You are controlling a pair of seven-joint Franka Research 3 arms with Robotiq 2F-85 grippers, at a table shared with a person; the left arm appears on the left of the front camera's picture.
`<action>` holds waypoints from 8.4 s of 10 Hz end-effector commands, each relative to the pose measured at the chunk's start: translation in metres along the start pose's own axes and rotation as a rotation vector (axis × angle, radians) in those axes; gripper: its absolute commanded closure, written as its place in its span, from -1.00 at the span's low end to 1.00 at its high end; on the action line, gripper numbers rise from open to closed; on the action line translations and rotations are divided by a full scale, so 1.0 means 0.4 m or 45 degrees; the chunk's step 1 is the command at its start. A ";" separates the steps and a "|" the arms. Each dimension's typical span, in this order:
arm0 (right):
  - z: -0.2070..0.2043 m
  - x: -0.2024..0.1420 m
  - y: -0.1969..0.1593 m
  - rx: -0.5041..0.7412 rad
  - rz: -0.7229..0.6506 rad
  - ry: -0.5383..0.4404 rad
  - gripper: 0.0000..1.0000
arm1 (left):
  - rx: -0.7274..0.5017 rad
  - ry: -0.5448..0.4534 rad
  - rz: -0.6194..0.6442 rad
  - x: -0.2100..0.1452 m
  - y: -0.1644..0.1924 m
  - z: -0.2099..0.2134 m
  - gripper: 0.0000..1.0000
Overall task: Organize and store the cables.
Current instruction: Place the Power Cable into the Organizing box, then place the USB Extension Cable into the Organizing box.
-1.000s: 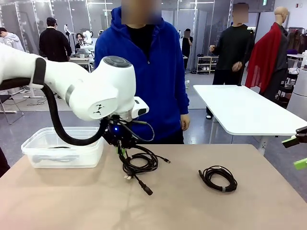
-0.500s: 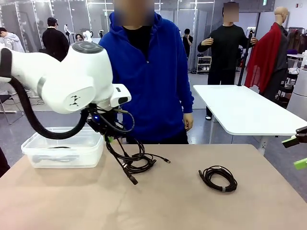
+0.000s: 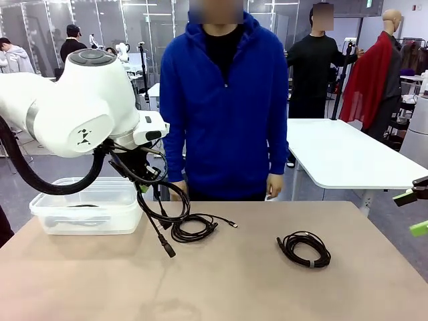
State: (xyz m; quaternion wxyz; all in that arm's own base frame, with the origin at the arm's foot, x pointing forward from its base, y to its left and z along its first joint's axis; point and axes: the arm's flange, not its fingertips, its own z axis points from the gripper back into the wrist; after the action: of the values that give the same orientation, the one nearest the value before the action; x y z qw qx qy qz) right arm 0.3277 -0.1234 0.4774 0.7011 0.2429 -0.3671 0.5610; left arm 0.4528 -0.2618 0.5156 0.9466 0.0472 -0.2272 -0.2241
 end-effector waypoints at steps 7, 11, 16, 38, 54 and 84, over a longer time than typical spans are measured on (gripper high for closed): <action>-0.002 -0.002 0.001 -0.001 0.002 -0.008 -1.00 | 0.027 -0.133 0.003 0.009 0.071 0.036 0.69; -0.002 -0.002 0.001 -0.001 0.002 -0.008 -1.00 | 0.028 -0.286 -0.186 0.006 0.206 0.068 0.69; -0.002 -0.002 0.001 -0.001 0.002 -0.008 -1.00 | 0.098 -0.390 -0.162 0.011 0.388 0.107 0.69; -0.002 -0.002 0.001 -0.001 0.002 -0.008 -1.00 | -0.031 -0.457 -0.143 0.038 0.713 0.015 0.69; -0.002 -0.002 0.001 -0.001 0.002 -0.008 -1.00 | -0.119 0.109 0.172 -0.031 0.821 -0.420 0.69; -0.002 -0.002 0.001 -0.001 0.002 -0.008 -1.00 | -0.107 0.076 0.181 -0.049 0.824 -0.403 -1.00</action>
State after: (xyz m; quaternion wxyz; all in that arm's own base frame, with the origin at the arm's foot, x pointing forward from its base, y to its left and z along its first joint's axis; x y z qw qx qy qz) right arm 0.3275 -0.1240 0.4774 0.7019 0.2422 -0.3671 0.5603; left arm 0.6423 0.0377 0.4277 0.9671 -0.0030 -0.1930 -0.1659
